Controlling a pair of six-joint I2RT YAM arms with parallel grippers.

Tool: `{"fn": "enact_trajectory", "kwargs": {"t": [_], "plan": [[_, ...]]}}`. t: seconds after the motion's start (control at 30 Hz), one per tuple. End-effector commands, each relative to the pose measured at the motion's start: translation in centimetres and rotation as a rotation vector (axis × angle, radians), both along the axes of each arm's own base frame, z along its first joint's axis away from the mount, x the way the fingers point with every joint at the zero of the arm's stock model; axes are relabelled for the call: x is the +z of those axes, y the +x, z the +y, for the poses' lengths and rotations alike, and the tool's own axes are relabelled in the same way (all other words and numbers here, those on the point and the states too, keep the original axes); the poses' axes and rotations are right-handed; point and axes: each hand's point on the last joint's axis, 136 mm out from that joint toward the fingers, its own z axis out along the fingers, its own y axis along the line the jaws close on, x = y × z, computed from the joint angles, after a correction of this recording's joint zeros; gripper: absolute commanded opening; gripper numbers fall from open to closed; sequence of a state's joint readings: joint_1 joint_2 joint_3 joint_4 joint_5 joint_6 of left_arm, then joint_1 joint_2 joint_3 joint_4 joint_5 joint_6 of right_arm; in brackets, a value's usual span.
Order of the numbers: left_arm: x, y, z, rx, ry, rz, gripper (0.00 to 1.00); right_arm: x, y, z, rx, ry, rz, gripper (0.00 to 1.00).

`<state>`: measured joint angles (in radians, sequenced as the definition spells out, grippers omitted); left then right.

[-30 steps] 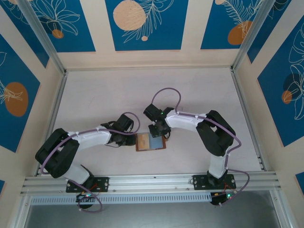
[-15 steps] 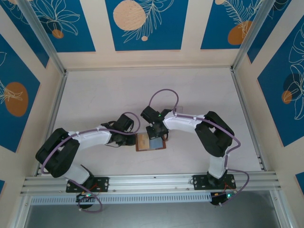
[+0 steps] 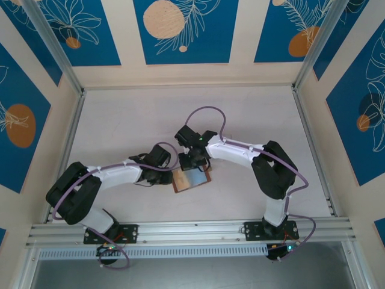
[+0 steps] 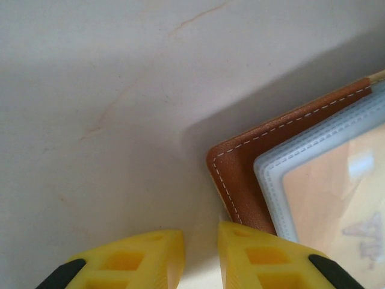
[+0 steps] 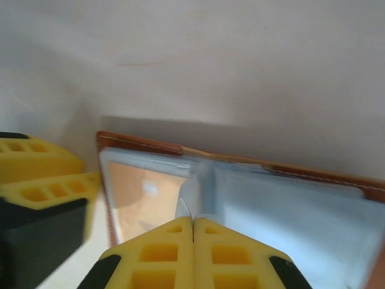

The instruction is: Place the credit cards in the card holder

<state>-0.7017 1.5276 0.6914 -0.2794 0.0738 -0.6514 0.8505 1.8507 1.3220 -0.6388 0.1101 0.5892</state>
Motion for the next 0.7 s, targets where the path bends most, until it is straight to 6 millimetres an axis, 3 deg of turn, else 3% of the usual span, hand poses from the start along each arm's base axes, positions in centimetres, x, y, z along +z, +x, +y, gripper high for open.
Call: {"fn": "enact_trajectory", "kwargs": {"t": [0.0, 0.17, 0.5, 0.67], "plan": [[-3.0, -2.1, -2.6, -0.067, -0.067, 0.082, 0.25, -0.8, -1.3, 2.0, -0.019, 0.097, 0.131, 0.15], [-2.6, -2.0, -2.6, -0.060, -0.070, 0.074, 0.25, -0.6, -1.9, 3.5, -0.017, 0.227, 0.182, 0.29], [-2.2, -2.2, -1.9, -0.033, -0.063, 0.072, 0.30, 2.7, -2.1, 4.8, 0.053, 0.455, 0.239, 0.46], [-1.1, -2.4, 0.1, 0.026, -0.060, 0.062, 0.38, 1.2, -1.2, 5.9, 0.061, 0.474, 0.272, 0.46]]}}
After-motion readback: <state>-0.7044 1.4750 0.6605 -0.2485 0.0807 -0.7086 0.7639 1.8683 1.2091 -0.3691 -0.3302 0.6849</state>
